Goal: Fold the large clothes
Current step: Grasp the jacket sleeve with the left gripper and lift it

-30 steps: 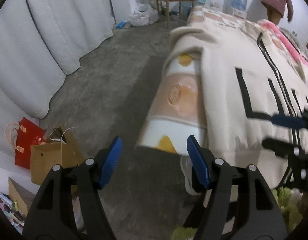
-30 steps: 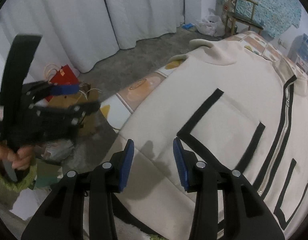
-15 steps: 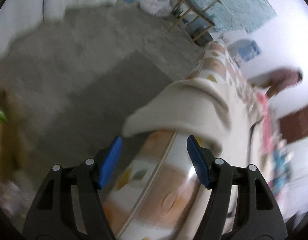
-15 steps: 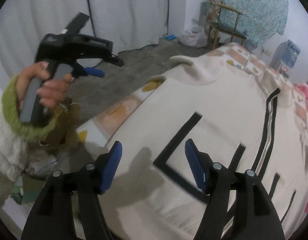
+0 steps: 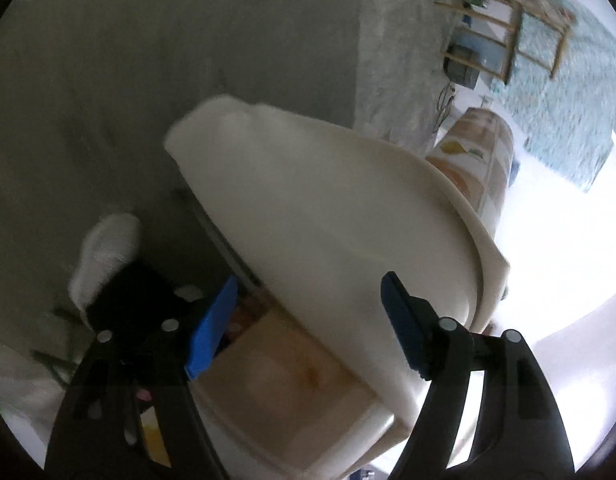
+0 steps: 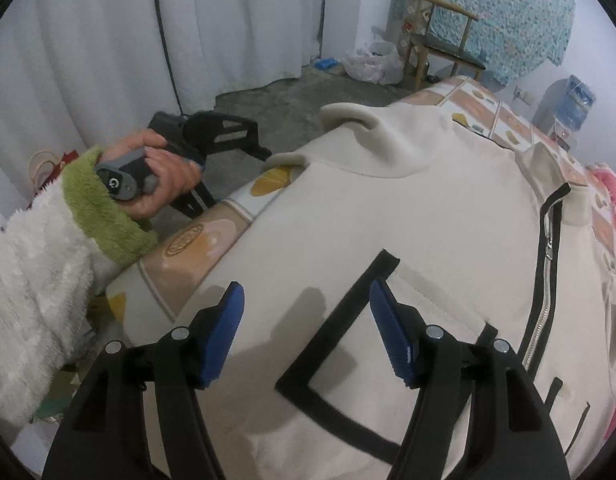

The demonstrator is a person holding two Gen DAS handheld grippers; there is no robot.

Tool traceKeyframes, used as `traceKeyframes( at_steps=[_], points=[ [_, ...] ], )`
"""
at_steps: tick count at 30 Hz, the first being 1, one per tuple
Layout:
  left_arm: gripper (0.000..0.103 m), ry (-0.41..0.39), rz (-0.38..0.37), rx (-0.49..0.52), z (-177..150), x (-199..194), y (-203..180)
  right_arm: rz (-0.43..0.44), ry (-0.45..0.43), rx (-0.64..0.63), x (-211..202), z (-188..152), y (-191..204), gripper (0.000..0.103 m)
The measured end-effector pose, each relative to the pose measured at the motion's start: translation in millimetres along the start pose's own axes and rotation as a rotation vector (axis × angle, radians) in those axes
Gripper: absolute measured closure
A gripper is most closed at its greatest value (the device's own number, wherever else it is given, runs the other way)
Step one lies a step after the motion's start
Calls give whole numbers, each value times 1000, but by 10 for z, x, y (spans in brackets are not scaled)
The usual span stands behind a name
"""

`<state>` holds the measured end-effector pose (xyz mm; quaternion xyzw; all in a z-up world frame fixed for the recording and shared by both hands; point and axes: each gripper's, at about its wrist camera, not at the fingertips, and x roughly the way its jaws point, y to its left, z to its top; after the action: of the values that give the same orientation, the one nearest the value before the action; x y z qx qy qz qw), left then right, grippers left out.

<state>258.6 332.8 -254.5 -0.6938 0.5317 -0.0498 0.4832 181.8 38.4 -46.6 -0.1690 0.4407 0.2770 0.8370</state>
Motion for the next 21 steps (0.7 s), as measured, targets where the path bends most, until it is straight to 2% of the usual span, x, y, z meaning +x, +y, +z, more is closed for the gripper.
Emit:
traceKeyframes(
  at_steps=[1,7,13,16,18,19,21],
  points=[
    [32,14,-31,-22,29,86,41,-2,1,2,28,15,-20,39],
    [30,58,-100,-78,134,365,163,-1,32,25,171,54,-124,39],
    [34,4,-61,-99,276,411,79,12,41,46,203,57,-194,39],
    [48,-17,-51,-97,317,390,2,12,45,46,216,60,-211,39],
    [62,-25,-48,-79,338,354,-11,8,42,50,204,47,-224,39],
    [66,-32,-42,-66,343,334,-40,7,39,55,192,38,-228,39],
    [82,-44,-27,-42,383,299,-85,4,36,66,179,36,-252,39]
  ],
)
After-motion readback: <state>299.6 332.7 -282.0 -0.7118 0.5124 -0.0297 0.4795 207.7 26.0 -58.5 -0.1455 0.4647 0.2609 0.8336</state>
